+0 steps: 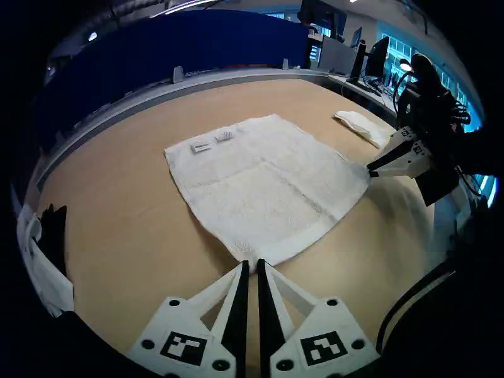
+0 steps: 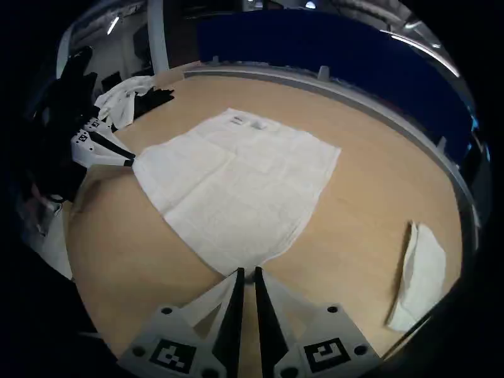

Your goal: Fold towel

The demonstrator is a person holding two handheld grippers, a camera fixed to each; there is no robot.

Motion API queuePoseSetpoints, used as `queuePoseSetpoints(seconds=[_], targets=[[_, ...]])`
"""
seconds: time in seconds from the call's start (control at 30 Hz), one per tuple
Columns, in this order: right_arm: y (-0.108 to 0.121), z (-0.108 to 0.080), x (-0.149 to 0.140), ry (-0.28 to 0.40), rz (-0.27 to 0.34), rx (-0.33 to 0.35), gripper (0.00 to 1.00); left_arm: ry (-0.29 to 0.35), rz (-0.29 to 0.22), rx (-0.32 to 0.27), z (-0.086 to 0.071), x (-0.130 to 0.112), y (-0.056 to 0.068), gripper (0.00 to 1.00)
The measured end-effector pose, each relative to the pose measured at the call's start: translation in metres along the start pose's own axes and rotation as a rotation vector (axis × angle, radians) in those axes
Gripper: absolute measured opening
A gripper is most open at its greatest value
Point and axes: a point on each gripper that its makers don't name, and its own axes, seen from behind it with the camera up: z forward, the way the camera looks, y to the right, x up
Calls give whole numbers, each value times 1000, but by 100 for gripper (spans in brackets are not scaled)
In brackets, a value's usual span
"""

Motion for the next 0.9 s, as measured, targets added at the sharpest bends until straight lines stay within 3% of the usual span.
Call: queuePoseSetpoints(seconds=[0.47,0.9], targets=[[6,-38,48,81,23,11,12,34,-68,1,-38,26,-3,9],[7,-74,75,115,29,21,12,43,-130,-21,-79,48,8,9]])
